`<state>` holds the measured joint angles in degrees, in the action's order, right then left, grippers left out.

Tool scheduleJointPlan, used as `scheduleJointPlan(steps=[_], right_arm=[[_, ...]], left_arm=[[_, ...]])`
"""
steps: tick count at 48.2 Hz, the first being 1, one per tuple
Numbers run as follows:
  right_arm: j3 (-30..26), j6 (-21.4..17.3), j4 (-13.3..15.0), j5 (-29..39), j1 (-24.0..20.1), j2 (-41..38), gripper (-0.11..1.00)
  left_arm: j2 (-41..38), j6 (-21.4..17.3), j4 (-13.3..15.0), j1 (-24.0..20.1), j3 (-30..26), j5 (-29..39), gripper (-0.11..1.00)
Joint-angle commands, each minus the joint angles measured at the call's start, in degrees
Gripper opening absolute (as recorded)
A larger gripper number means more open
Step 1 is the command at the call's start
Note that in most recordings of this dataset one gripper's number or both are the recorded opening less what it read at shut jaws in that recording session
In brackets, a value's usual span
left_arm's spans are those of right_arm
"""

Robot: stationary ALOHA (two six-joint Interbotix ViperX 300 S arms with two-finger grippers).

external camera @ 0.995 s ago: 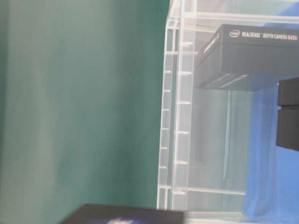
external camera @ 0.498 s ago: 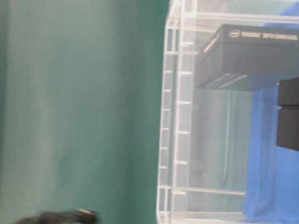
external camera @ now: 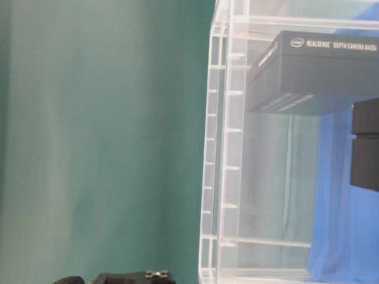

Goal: Take the box out of the case with the left arm.
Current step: 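Carry the box forward and lower it onto the cloth left of the first box, then open the left gripper, release the box, and lift away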

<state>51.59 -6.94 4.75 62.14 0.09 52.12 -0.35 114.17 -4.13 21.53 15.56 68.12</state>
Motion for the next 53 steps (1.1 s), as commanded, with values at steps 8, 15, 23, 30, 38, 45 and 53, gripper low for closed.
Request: scheduleJointPlan(steps=[8,15,23,30,38,45,53], right_arm=[[-1.76,0.0,0.0,-0.18,0.09,-0.35,0.02],[-1.85,0.0,0.09,-0.26,0.0,-0.35,0.02],[-1.76,0.0,0.09,-0.18,0.09,-0.35,0.02],[-1.76,0.0,0.18,-0.18,0.09,-0.35,0.02],[-1.85,0.0,0.18,-0.18,0.0,-0.35,0.02],[-1.76,0.0,0.09,-0.26,0.0,-0.35,0.02],[-1.76,0.0,0.18,-0.26,0.09,-0.35,0.02]], left_arm=[[1.76,-0.18,-0.26,-0.09,-0.79,-0.26,0.36],[1.76,-0.53,-0.26,-0.44,-0.88,-1.05,0.35],[2.29,-0.62,-0.26,-0.97,-0.09,-5.89,0.3],[3.08,-0.62,-0.09,-1.23,1.32,-10.63,0.25],[3.52,-0.62,0.18,-1.23,1.85,-11.43,0.05],[3.52,-0.7,0.09,-1.23,1.76,-11.78,0.19],[3.25,-4.48,0.18,-1.23,1.41,-12.22,0.65]])
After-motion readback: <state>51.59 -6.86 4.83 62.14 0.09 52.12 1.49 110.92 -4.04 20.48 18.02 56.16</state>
